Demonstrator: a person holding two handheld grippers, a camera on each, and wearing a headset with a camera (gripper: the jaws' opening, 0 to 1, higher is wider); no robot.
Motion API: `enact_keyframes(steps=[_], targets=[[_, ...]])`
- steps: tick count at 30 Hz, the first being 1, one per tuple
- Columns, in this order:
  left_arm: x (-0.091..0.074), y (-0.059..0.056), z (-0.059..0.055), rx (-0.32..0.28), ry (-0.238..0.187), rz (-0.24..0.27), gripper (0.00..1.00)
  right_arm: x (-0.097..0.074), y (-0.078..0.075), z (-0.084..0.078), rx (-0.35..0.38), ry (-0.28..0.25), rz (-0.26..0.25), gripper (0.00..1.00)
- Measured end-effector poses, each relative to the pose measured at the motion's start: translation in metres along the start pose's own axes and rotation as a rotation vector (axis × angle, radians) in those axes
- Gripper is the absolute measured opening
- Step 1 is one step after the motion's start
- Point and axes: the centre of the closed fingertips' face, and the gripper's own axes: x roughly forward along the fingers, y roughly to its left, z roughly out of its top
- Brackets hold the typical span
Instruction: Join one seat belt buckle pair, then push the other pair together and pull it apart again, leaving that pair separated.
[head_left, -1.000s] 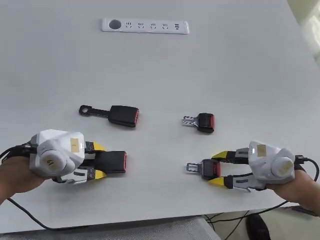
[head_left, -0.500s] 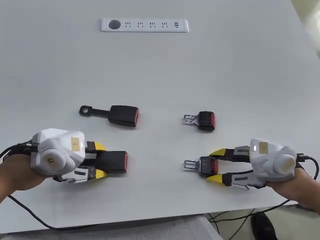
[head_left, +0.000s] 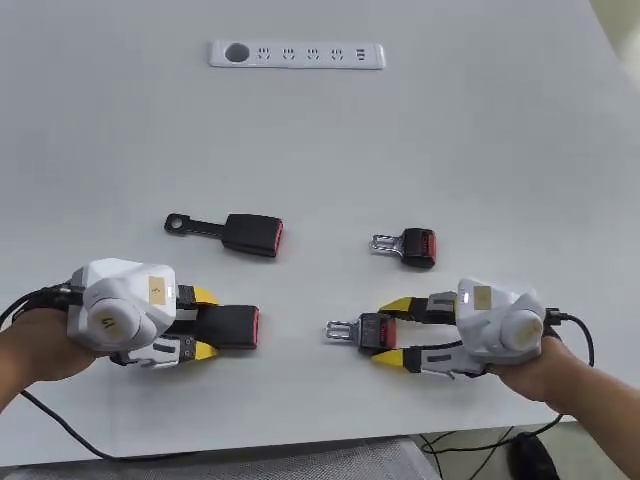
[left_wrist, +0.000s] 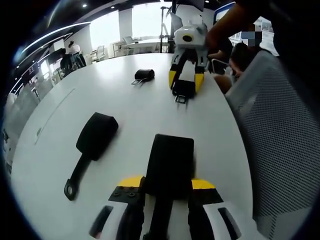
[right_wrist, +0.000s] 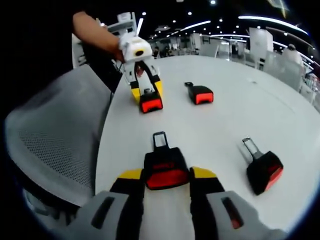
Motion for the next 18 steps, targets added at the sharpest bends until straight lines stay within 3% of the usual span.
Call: enact_keyframes(steps=[6, 18], targets=[[0.001, 0.000, -0.002, 0.005, 0.014, -0.002, 0.34, 0.023, 0.007, 0.015, -0.016, -0.018, 0.024, 0.35], [0.000, 0.000, -0.004, 0.015, 0.035, -0.006, 0.34, 0.046, 0.013, 0.037, -0.050, -0.012, 0.049, 0.35]])
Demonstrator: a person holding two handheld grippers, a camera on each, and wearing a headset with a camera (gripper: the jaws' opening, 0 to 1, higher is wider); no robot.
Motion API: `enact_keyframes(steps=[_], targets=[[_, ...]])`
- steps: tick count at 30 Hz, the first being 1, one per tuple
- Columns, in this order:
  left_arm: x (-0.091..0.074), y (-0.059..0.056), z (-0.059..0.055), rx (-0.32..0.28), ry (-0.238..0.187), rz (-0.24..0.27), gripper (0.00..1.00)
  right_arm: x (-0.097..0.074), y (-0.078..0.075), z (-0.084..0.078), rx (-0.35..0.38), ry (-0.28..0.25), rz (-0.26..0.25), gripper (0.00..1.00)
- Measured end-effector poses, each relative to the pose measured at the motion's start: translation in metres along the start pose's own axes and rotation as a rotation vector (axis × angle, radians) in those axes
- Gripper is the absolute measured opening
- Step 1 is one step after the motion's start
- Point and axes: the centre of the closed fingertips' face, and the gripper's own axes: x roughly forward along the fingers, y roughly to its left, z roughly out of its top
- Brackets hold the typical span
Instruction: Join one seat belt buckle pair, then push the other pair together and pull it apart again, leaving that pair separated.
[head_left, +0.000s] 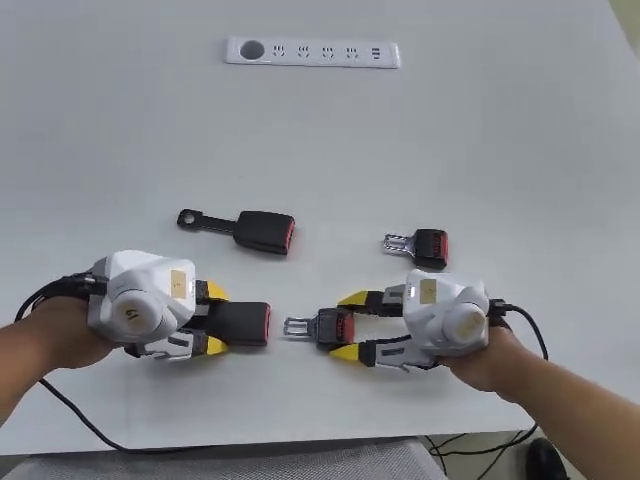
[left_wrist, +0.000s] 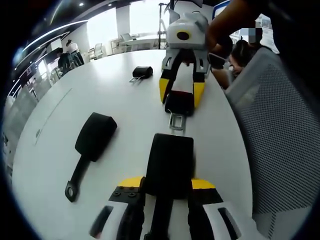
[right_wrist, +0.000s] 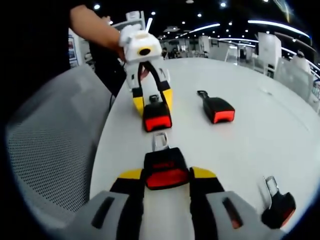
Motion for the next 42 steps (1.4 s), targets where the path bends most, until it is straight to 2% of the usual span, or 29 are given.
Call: enact_keyframes(steps=[13, 14, 20, 32, 33, 34, 42], targets=[[0.001, 0.000, -0.003, 0.017, 0.023, -0.010, 0.34, 0.023, 0.003, 0.019, 0.002, -0.005, 0.016, 0.35], [0.001, 0.000, -0.003, 0.017, 0.022, -0.013, 0.34, 0.024, 0.002, 0.019, -0.012, 0.005, 0.013, 0.35], [0.002, 0.000, -0.002, 0.032, 0.035, -0.016, 0.33, 0.025, 0.001, 0.018, 0.009, 0.015, 0.012, 0.34], [0.003, 0.000, -0.002, 0.045, 0.057, -0.019, 0.33, 0.042, 0.006, 0.030, 0.024, 0.024, 0.000, 0.34], [0.003, 0.000, -0.001, 0.052, 0.054, -0.021, 0.33, 0.041, 0.004, 0.028, 0.002, 0.038, -0.002, 0.34], [0.003, 0.000, -0.001, 0.049, 0.057, -0.021, 0.33, 0.040, 0.007, 0.029, 0.021, 0.035, 0.004, 0.34], [0.003, -0.001, -0.001, 0.052, 0.055, -0.022, 0.33, 0.039, 0.007, 0.028, 0.020, 0.049, -0.003, 0.34]])
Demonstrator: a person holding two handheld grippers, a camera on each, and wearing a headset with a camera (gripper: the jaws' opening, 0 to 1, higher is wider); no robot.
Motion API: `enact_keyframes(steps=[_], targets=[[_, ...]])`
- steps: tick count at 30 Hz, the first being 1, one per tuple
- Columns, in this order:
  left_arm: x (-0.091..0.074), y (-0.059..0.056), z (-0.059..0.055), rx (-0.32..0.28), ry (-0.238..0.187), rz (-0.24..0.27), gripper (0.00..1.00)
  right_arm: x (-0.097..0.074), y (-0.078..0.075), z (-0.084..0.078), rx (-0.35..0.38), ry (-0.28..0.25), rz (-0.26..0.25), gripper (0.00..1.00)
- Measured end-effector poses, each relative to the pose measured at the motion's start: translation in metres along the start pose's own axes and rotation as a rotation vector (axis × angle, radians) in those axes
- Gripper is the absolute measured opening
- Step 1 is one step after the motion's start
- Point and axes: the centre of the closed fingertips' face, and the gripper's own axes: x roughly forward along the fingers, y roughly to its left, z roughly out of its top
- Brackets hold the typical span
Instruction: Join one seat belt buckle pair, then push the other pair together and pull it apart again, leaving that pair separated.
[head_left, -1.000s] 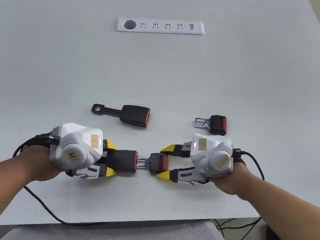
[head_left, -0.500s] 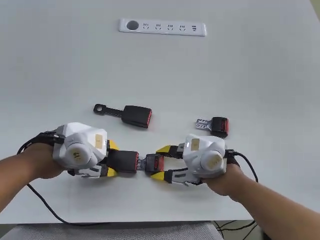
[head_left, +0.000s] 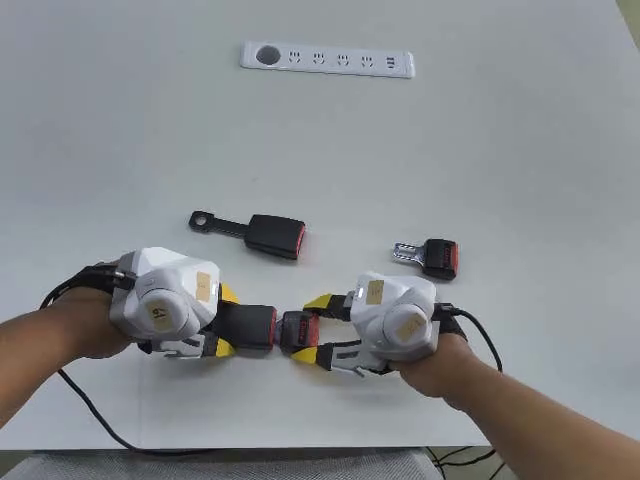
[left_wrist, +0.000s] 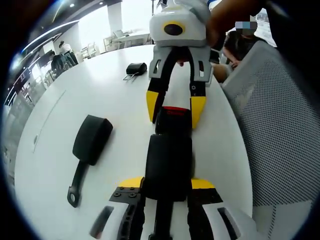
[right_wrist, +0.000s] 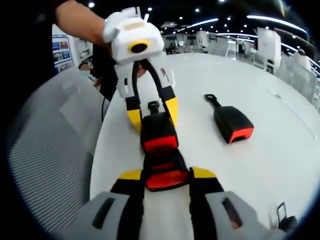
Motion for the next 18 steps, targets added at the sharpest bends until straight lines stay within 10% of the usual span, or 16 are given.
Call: enact_keyframes(steps=[18], targets=[[-0.0029, -0.0004, -0.0032, 0.022, -0.066, -0.030, 0.32, -0.0010, 0.0001, -0.0027, -0.066, -0.008, -0.003, 0.33]])
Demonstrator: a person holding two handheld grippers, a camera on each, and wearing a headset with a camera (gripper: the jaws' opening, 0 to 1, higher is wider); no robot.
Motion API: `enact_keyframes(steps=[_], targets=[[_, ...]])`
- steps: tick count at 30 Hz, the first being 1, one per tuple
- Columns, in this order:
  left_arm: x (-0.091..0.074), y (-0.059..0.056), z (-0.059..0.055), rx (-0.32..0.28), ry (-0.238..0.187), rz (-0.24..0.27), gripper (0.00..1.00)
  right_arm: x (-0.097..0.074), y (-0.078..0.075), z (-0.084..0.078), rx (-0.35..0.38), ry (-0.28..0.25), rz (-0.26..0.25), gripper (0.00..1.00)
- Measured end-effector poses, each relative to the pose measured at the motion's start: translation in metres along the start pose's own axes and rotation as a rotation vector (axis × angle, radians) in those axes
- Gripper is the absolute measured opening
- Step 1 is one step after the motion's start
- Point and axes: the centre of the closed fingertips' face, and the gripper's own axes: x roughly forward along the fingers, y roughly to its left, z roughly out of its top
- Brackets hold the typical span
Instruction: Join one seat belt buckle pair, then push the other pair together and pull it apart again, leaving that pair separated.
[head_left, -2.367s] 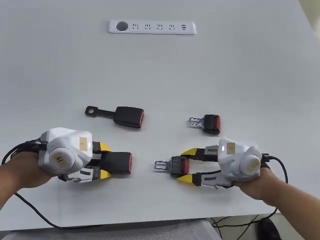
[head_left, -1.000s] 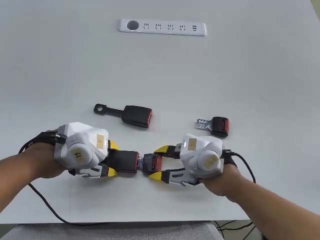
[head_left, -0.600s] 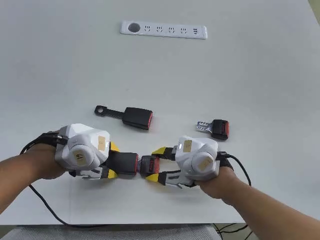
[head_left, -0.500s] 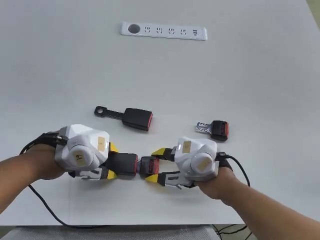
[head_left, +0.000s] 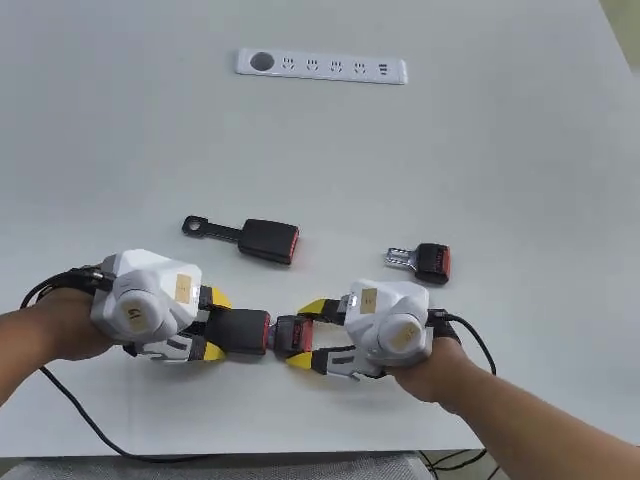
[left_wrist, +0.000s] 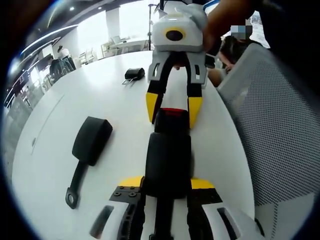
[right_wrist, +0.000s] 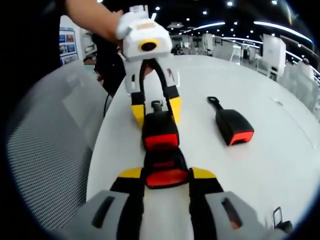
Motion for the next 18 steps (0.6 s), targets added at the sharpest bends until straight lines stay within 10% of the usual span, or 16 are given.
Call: enact_keyframes(steps=[18], targets=[[-0.0029, -0.0012, 0.0029, 0.011, -0.076, -0.040, 0.31, -0.0016, -0.0001, 0.0000, -0.024, -0.044, -0.025, 0.33]])
